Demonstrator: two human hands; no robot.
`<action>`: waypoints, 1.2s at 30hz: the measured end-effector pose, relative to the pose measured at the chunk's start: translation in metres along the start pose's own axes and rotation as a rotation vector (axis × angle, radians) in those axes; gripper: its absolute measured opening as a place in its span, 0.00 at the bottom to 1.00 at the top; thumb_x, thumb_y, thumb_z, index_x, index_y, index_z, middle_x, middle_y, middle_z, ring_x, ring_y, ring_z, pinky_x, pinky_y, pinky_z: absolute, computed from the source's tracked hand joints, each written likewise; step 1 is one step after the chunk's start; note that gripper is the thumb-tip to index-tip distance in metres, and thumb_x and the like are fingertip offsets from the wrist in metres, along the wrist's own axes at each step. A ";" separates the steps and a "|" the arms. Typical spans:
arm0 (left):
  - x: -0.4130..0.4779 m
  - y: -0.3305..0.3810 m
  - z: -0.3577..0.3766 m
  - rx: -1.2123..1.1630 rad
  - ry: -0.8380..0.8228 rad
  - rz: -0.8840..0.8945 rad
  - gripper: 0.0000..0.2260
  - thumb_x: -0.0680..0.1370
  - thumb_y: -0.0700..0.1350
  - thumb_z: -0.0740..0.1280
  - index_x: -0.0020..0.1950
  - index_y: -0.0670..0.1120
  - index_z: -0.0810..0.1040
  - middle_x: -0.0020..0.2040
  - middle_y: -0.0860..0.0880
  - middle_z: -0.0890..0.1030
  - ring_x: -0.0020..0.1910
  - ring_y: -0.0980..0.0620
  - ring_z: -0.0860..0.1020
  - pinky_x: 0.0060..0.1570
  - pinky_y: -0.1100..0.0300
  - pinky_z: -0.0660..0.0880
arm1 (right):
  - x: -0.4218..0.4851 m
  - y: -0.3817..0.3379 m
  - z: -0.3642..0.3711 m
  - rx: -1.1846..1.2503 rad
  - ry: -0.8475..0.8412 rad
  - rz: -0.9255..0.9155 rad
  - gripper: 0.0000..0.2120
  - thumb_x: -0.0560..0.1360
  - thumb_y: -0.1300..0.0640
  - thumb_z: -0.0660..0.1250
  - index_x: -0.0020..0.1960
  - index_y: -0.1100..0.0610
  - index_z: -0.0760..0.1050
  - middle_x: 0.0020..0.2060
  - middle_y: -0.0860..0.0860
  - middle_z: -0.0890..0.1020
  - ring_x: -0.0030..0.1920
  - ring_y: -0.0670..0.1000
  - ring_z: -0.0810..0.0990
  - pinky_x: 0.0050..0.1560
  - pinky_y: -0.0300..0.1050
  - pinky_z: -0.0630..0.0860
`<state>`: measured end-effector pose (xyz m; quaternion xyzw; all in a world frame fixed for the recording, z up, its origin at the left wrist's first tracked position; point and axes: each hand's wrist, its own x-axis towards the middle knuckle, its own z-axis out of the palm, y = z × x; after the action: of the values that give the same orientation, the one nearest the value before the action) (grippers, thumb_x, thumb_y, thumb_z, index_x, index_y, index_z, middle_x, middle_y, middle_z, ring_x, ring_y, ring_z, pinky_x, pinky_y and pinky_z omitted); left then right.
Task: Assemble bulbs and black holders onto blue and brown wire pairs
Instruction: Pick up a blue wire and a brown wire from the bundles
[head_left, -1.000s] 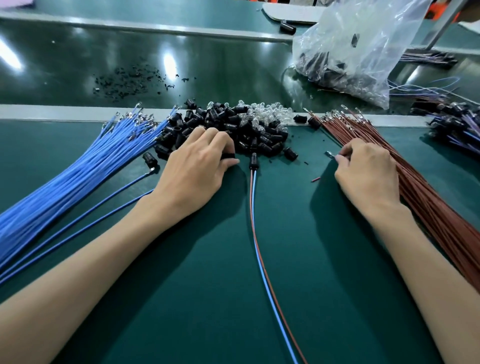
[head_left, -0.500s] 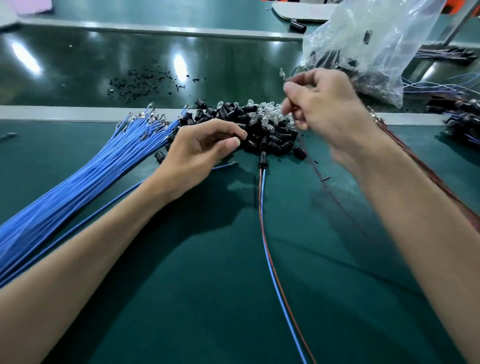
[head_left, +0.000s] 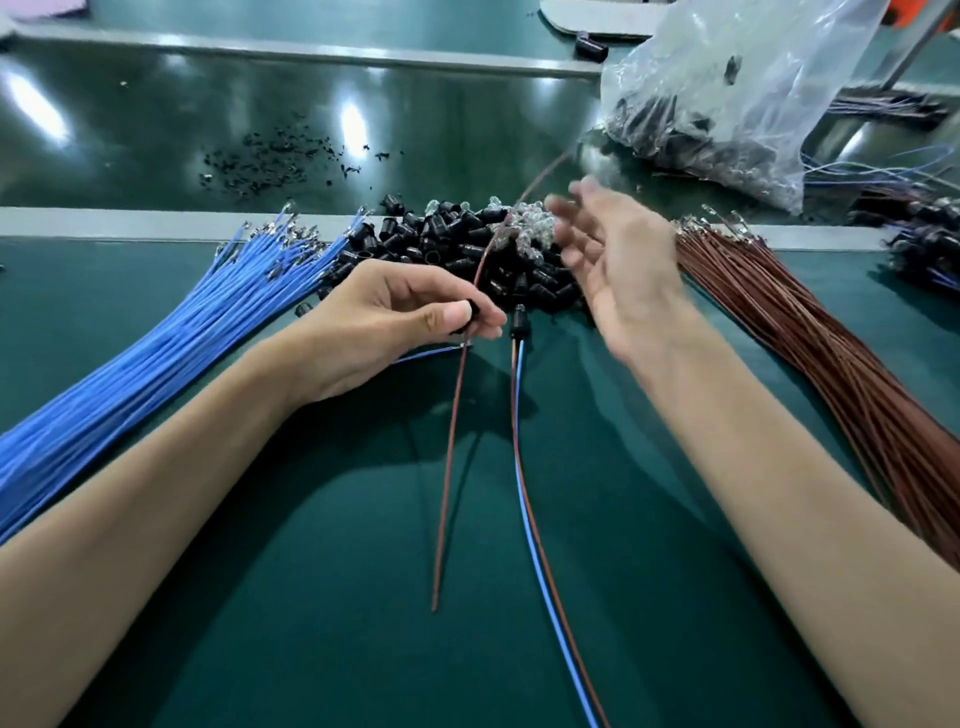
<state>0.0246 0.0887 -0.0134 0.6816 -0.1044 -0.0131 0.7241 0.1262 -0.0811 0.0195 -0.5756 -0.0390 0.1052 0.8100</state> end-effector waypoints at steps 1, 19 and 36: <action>0.001 0.000 0.001 -0.022 0.044 0.012 0.08 0.73 0.39 0.67 0.45 0.46 0.85 0.46 0.48 0.85 0.49 0.52 0.82 0.53 0.61 0.77 | -0.007 0.005 -0.002 -0.244 -0.007 -0.054 0.06 0.80 0.57 0.63 0.46 0.57 0.74 0.39 0.51 0.79 0.30 0.44 0.75 0.30 0.37 0.69; 0.001 -0.001 0.002 0.044 0.201 0.071 0.05 0.71 0.46 0.71 0.46 0.53 0.83 0.42 0.51 0.81 0.41 0.57 0.78 0.44 0.67 0.75 | -0.048 0.031 -0.015 -0.065 -0.345 -0.205 0.06 0.79 0.66 0.61 0.45 0.59 0.69 0.35 0.52 0.83 0.31 0.48 0.82 0.33 0.35 0.76; 0.002 0.003 0.012 0.263 0.293 0.001 0.13 0.65 0.42 0.72 0.48 0.44 0.79 0.40 0.51 0.82 0.40 0.60 0.79 0.46 0.69 0.76 | -0.053 0.033 -0.009 -0.210 -0.184 -0.534 0.10 0.79 0.67 0.61 0.50 0.53 0.67 0.38 0.51 0.82 0.36 0.47 0.81 0.41 0.37 0.76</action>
<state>0.0245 0.0769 -0.0093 0.7649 0.0010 0.1005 0.6362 0.0723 -0.0908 -0.0116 -0.6136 -0.2726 -0.0644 0.7383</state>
